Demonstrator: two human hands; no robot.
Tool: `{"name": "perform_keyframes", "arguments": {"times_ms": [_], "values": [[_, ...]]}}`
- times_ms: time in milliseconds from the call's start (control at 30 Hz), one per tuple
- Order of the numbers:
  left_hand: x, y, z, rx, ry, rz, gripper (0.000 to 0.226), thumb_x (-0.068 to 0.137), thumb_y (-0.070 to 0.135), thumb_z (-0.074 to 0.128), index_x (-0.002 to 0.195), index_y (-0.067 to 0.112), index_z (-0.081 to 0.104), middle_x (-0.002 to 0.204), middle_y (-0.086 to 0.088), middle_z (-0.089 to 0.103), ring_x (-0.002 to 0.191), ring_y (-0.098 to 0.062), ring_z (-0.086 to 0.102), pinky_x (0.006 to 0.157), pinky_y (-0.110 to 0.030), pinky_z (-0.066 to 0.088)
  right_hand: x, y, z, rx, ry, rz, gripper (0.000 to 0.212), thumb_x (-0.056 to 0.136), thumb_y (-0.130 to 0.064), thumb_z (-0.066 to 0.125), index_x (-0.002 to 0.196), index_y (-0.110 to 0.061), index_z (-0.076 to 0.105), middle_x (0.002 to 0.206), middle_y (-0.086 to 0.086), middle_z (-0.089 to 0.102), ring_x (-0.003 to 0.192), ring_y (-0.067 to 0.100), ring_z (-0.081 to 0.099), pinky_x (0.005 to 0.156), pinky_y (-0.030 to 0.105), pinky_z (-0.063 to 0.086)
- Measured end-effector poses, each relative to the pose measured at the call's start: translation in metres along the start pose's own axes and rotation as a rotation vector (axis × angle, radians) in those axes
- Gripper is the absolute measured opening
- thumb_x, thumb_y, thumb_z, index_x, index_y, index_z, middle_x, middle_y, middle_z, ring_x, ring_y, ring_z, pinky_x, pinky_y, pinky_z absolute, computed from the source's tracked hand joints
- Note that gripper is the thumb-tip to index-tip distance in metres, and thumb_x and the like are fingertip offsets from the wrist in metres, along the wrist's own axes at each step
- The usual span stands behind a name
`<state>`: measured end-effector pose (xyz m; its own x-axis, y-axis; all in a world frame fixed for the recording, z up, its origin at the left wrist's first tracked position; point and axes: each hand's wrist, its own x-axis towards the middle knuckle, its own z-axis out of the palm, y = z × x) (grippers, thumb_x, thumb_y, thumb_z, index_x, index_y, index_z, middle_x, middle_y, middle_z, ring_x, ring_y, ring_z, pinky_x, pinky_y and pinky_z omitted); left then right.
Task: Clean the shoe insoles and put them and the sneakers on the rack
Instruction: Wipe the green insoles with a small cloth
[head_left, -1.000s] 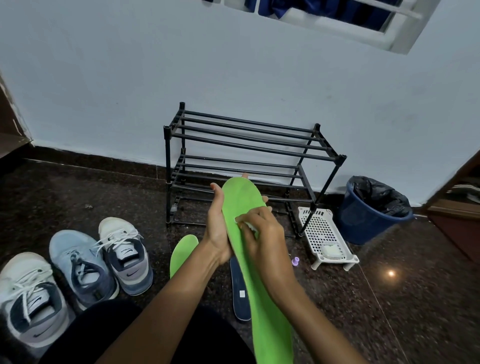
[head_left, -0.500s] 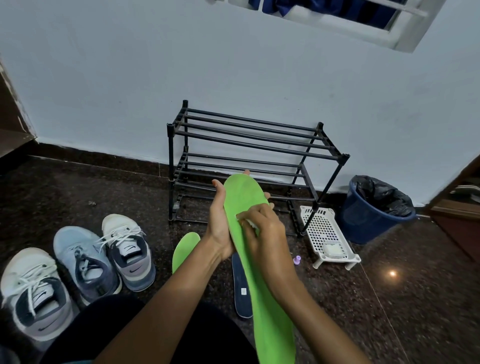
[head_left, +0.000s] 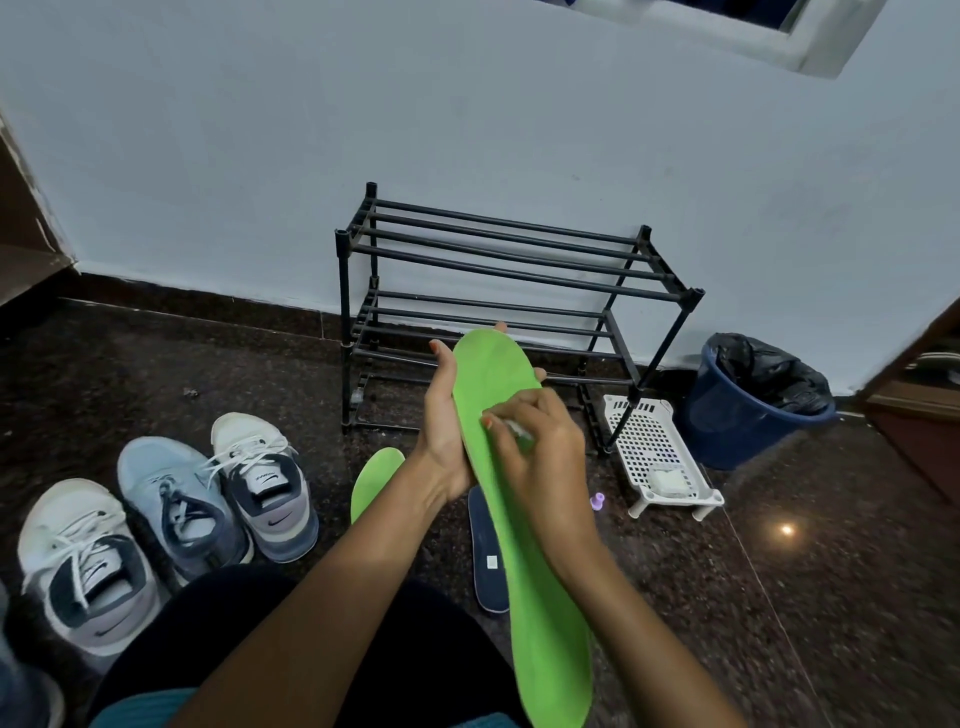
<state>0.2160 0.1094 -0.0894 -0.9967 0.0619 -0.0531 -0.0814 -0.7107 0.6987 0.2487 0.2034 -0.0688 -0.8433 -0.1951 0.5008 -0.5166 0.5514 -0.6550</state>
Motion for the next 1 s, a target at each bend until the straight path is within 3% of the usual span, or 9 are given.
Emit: {"name": "perform_keyframes", "arguments": {"times_ms": [133,267,400,500,567,633,733,833,1000], "values": [[0.001,-0.002,0.000,0.024,-0.024,0.025,0.070,0.091,0.066,0.007,0.124,0.027,0.055,0.090,-0.008,0.073,0.079,-0.019,0.070,0.063,-0.027,0.056,0.015,0.006,-0.005,-0.025,0.087,0.061,0.011,0.082,0.004,0.061,0.090,0.001,0.069,0.092,0.005,0.056,0.086,0.000,0.045,0.081,-0.005,0.028],[0.001,0.002,-0.002,-0.007,-0.012,0.024,0.071,0.090,0.068,0.009,0.126,0.028,0.055,0.103,-0.016,0.068,0.091,-0.027,0.067,0.078,-0.037,0.057,0.009,0.002,0.003,-0.009,0.095,0.013,0.013,0.081,0.003,0.062,0.092,-0.002,0.068,0.091,0.008,0.061,0.089,0.010,0.055,0.081,0.007,0.040],[0.001,0.003,-0.004,-0.044,-0.010,0.008,0.073,0.086,0.073,0.012,0.127,0.031,0.055,0.104,-0.017,0.066,0.098,-0.035,0.063,0.097,-0.051,0.043,-0.004,-0.004,0.007,-0.008,-0.001,-0.073,0.015,0.079,0.004,0.063,0.089,-0.002,0.070,0.087,0.003,0.060,0.078,0.006,0.053,0.073,-0.002,0.034],[0.001,0.004,-0.004,-0.004,-0.013,0.023,0.074,0.087,0.071,0.010,0.132,0.028,0.051,0.103,-0.017,0.067,0.098,-0.033,0.063,0.090,-0.045,0.050,0.001,-0.001,0.004,-0.034,0.014,-0.083,0.012,0.079,0.004,0.063,0.087,-0.002,0.070,0.086,0.001,0.057,0.080,0.011,0.055,0.076,0.004,0.039],[0.001,0.004,-0.004,0.021,-0.013,0.042,0.074,0.090,0.068,0.009,0.135,0.025,0.049,0.099,-0.013,0.069,0.090,-0.024,0.067,0.076,-0.034,0.056,0.008,0.004,0.003,-0.085,0.067,-0.060,0.010,0.081,0.001,0.063,0.088,-0.002,0.069,0.088,0.002,0.057,0.087,0.016,0.055,0.080,0.020,0.045],[0.000,0.004,-0.006,0.037,-0.011,0.058,0.074,0.091,0.065,0.009,0.136,0.022,0.048,0.094,-0.007,0.070,0.081,-0.017,0.069,0.066,-0.028,0.056,0.014,0.006,0.003,-0.159,0.118,-0.030,0.010,0.082,-0.004,0.063,0.089,-0.005,0.070,0.090,0.002,0.059,0.090,0.019,0.052,0.073,0.024,0.043],[-0.002,0.008,-0.007,0.015,-0.003,0.058,0.073,0.091,0.066,0.009,0.135,0.023,0.048,0.097,-0.011,0.070,0.086,-0.021,0.068,0.072,-0.031,0.057,0.013,0.001,0.010,-0.104,0.101,-0.041,0.012,0.082,-0.001,0.062,0.090,-0.002,0.070,0.088,0.005,0.060,0.086,0.024,0.057,0.076,0.018,0.039],[-0.005,0.013,-0.008,-0.022,-0.007,0.033,0.074,0.088,0.070,0.009,0.132,0.027,0.050,0.104,-0.018,0.066,0.095,-0.031,0.064,0.086,-0.041,0.052,0.001,-0.009,0.018,-0.030,0.014,-0.098,0.014,0.080,-0.001,0.060,0.089,-0.002,0.070,0.088,0.008,0.062,0.083,0.025,0.059,0.077,0.025,0.045],[-0.006,0.014,-0.009,0.023,-0.012,0.046,0.073,0.090,0.068,0.009,0.132,0.026,0.051,0.104,-0.015,0.067,0.091,-0.026,0.066,0.078,-0.034,0.056,0.010,-0.006,0.011,-0.088,0.025,-0.109,0.013,0.081,0.000,0.059,0.088,-0.001,0.070,0.087,0.008,0.061,0.083,0.026,0.057,0.080,0.017,0.040]]}}
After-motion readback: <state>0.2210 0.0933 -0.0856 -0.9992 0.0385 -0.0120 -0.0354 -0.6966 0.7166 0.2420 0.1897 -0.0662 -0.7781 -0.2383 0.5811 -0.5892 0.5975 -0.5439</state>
